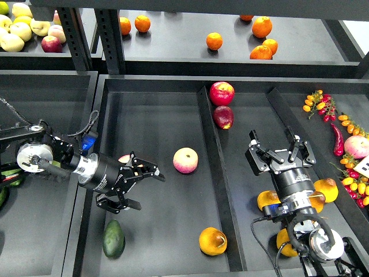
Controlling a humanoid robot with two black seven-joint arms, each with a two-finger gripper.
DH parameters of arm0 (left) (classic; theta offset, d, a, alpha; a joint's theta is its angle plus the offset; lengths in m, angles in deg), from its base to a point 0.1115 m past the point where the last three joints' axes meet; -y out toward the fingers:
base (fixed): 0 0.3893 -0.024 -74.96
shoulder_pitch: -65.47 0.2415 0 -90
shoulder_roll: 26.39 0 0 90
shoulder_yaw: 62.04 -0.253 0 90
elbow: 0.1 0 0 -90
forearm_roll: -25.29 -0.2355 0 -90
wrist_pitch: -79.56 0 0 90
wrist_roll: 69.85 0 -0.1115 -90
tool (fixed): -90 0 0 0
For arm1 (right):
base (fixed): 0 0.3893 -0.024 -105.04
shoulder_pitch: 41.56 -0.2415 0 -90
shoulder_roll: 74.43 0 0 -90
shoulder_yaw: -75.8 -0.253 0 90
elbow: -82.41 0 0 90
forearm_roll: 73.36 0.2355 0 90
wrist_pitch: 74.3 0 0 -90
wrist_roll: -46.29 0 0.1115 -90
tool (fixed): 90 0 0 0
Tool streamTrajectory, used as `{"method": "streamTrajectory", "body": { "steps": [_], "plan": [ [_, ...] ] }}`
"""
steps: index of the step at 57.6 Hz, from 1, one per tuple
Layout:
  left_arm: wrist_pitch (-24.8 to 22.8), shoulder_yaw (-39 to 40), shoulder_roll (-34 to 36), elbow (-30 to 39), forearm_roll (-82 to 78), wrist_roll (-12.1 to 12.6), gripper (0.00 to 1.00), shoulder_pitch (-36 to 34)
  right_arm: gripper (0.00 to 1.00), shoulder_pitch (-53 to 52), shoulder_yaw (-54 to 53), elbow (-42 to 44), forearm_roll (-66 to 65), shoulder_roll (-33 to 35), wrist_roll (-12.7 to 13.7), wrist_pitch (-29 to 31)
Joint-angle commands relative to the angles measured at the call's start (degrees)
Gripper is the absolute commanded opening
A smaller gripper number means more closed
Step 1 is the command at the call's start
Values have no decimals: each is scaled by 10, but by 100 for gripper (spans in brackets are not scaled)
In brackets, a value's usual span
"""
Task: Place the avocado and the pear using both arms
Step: 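Move the left gripper toward the dark green avocado, then lower the left gripper onto the avocado and close it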
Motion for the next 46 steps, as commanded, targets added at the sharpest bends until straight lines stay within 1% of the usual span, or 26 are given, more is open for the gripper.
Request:
{"method": "streamTrajectory", "body": {
  "steps": [1, 9, 17, 18, 26, 41, 46],
  "plan": [
    [0, -71, -27, 0, -3, 0, 99, -41, 100, 0, -1, -1, 0, 0, 0, 1],
    [0, -129, -73, -1, -3, 0, 100, -62, 100, 0, -4, -1, 0, 0, 0, 1],
    [0, -158, -114, -8, -4, 0, 100, -81, 100, 0, -8, -1, 0, 0, -1, 0],
    [0, -169, -132, -17, -5, 0, 99, -83, 100, 0, -9, -1, 0, 0, 0, 1],
    [0, -174, -166, -44, -5, 0, 99, -89, 100, 0, -12, -2, 0, 0, -1, 2],
    [0, -210, -201, -79, -5, 0, 99, -104, 100, 0, -16, -2, -1, 0, -1, 7],
    [0, -224, -205, -80, -5, 0, 99, -106, 100, 0, -17, -2, 0, 0, -1, 7]
  ]
}}
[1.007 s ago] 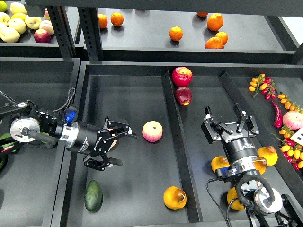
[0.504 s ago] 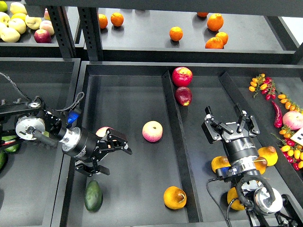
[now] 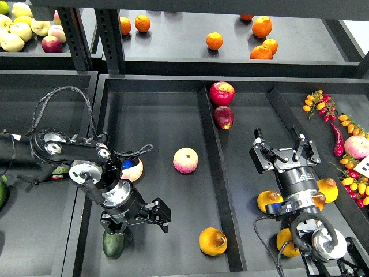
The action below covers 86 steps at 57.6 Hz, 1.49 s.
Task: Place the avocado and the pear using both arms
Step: 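Lower the left gripper onto the avocado and close it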
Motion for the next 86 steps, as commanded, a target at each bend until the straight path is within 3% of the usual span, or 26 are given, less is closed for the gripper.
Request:
{"method": "streamTrajectory", "body": {
  "steps": [1, 33, 86],
  "plan": [
    [0, -17, -7, -5, 0, 0, 99, -3, 100, 0, -1, 0, -1, 0, 0, 1],
    [0, -94, -55, -89, 3, 0, 99, -2, 100, -8, -31, -2, 1, 0, 0, 20],
    [0, -158, -68, -112, 1, 0, 99, 31, 100, -8, -43, -2, 0, 0, 0, 25]
  ]
}}
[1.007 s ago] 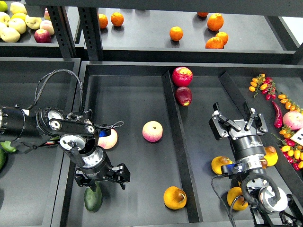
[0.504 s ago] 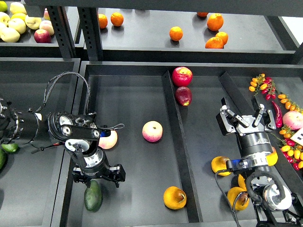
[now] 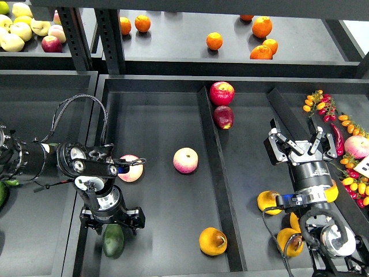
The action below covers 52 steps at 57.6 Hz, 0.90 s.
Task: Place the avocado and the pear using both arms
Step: 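Lower the left gripper onto the avocado and close it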
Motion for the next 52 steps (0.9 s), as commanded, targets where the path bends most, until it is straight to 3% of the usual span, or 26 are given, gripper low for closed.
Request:
{"method": "streamTrajectory", "body": {
  "steps": [1, 52],
  "plan": [
    [0, -1, -6, -13, 0, 0, 99, 11, 100, 0, 0, 0, 0, 0, 0, 0],
    [0, -8, -20, -61, -2, 0, 97, 41, 100, 0, 0, 0, 1, 0, 0, 0]
  ]
}}
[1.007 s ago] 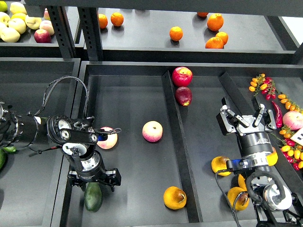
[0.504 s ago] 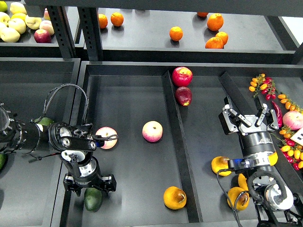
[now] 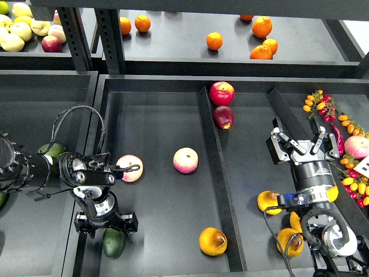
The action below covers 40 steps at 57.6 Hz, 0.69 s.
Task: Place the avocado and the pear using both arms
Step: 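Lower the left gripper onto the avocado and close it, then lift the avocado with the left gripper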
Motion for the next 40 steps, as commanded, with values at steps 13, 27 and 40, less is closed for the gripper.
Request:
{"method": "streamTrajectory", "body": {
  "steps": [13, 27, 40],
  "plan": [
    [0, 0, 0, -3, 1, 0, 96, 0, 100, 0, 0, 0, 0, 0, 0, -1],
    [0, 4, 0, -10, 1, 0, 96, 6, 100, 0, 0, 0, 0, 0, 0, 0],
    [0, 7, 0, -13, 2, 0, 96, 7, 100, 0, 0, 0, -1, 0, 0, 0]
  ]
}}
